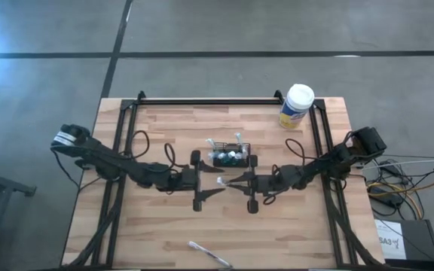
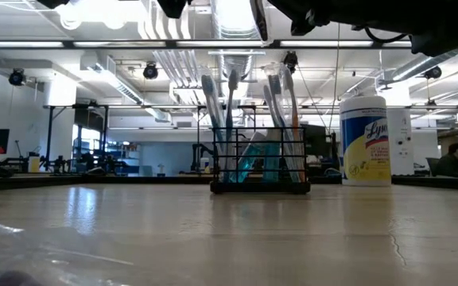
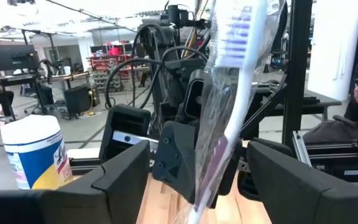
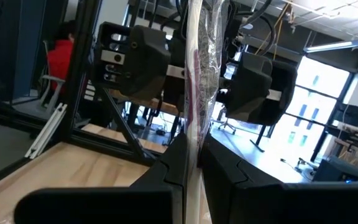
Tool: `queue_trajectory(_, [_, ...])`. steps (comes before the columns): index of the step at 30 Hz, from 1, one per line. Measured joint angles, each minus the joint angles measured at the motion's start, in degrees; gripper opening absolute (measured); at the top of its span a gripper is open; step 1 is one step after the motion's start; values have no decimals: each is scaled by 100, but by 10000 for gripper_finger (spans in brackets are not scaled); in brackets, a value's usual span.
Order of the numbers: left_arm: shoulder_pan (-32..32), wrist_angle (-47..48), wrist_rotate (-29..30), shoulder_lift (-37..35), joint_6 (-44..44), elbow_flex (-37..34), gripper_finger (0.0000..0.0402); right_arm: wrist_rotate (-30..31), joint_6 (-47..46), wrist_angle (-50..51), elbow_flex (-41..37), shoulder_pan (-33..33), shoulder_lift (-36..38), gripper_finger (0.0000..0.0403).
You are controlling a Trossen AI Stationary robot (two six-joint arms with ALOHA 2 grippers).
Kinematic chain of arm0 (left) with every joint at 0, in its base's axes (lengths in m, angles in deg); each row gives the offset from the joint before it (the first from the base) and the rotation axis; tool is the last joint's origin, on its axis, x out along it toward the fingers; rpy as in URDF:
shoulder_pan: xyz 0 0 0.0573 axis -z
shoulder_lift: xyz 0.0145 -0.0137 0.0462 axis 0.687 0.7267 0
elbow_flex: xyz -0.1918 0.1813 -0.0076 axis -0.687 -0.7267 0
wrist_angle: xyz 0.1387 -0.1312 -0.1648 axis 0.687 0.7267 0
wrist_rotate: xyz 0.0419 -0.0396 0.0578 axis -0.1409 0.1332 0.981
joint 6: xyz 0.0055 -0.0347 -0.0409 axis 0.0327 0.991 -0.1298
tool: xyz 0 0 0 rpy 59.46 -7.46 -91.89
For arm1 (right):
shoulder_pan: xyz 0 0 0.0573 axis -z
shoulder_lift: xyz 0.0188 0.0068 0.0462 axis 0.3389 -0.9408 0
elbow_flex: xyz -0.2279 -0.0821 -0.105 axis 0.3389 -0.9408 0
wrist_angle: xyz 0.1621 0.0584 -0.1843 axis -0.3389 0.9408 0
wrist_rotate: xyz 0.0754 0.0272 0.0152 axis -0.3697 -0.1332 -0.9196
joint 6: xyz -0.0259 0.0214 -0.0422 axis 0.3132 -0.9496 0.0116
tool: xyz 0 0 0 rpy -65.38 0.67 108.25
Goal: Pick & Place toothbrushing station
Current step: Put the top violet toothbrush into the black wire organizer
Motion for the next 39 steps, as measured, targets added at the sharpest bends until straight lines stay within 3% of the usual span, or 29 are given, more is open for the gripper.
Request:
queue_trajectory(6, [-78, 14, -155, 24, 158, 29, 249, 0, -20, 5, 1, 45, 0, 22])
queue_trajectory(13, [-116, 18, -291, 33, 192, 29, 185, 0, -42, 9, 2, 50, 0, 22])
queue_trajectory(24, [-231, 65, -680, 33, 83, 23, 18, 13, -119, 77, 2, 59, 0, 22])
queue_trajectory(30, [-226, 153, -716, -2, -125, 20, 18, -4, -174, 131, 0, 59, 0, 38])
queue_trajectory(35, [-140, 747, -663, -448, -139, 13, 18, -13, -173, 144, -40, 59, 30, 96])
queue_trajectory(39, [165, 1304, -161, -1014, -369, -60, 18, 368, -342, 149, -112, 29, 138, 137])
